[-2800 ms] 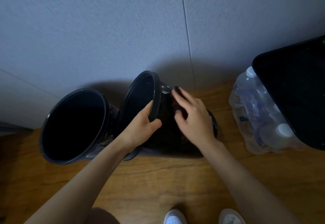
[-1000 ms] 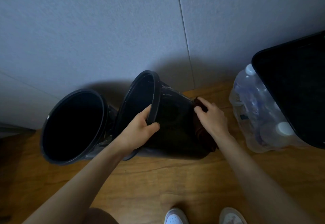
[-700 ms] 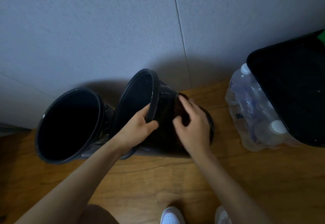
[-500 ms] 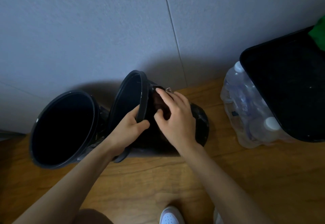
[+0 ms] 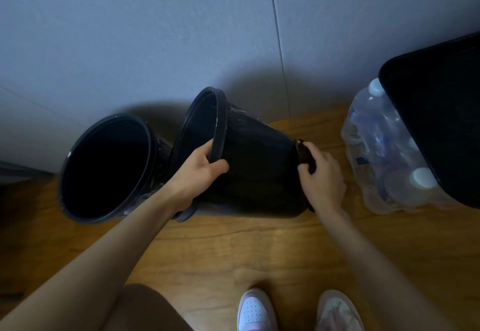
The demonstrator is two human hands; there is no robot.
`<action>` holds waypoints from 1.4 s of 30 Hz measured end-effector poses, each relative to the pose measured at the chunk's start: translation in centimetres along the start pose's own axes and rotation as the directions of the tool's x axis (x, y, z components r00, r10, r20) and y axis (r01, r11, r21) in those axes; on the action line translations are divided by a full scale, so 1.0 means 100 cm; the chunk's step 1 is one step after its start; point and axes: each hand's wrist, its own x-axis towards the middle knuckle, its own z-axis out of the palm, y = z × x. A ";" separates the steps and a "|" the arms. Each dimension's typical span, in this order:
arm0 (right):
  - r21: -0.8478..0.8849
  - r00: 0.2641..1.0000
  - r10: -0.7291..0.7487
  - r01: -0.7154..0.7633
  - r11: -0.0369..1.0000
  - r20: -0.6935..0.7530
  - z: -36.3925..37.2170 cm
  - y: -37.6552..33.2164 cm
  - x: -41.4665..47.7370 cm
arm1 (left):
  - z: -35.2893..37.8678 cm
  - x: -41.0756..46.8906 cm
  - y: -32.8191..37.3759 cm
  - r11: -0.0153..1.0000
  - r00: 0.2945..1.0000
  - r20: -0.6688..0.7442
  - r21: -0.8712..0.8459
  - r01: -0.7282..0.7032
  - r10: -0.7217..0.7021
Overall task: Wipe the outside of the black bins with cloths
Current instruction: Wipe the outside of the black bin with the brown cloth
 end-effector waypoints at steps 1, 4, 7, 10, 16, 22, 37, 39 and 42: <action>0.022 0.998 -0.059 0.060 0.998 -0.016 0.002 -0.015 -0.008 | 0.000 0.000 0.000 1.000 1.000 0.000 0.009 0.003 -0.003; 0.086 0.961 -0.261 0.269 0.959 -0.088 0.007 -0.061 -0.025 | 0.003 0.001 0.001 1.000 1.000 0.006 0.022 0.015 -0.015; 0.069 0.931 -0.353 0.359 0.931 -0.089 0.011 -0.078 -0.018 | 0.001 0.001 0.002 0.999 0.999 -0.024 0.023 0.030 -0.029; 0.031 0.978 -0.210 0.210 0.977 -0.004 0.008 -0.059 0.009 | -0.003 0.001 0.001 0.997 0.999 -0.037 0.064 0.038 -0.036; -0.116 0.979 0.156 -0.141 0.983 0.129 -0.004 0.023 0.033 | -0.005 0.000 0.000 0.997 0.999 -0.022 0.059 0.044 -0.043; -0.066 1.000 0.001 -0.001 0.998 -0.007 0.005 -0.009 -0.014 | -0.004 0.000 -0.001 0.993 0.995 -0.075 0.096 0.070 -0.062; -0.108 0.998 0.056 -0.052 0.993 0.036 -0.001 -0.006 0.021 | -0.004 0.002 0.000 0.997 0.998 -0.036 0.063 0.051 -0.049; -0.147 0.993 0.113 -0.106 0.983 0.042 -0.002 0.017 0.020 | -0.001 0.002 0.001 0.997 1.000 0.001 0.069 0.030 -0.031; -0.162 0.988 0.150 -0.143 0.976 0.030 -0.003 0.035 0.018 | 0.004 0.003 0.004 0.999 1.000 0.025 0.048 0.011 -0.013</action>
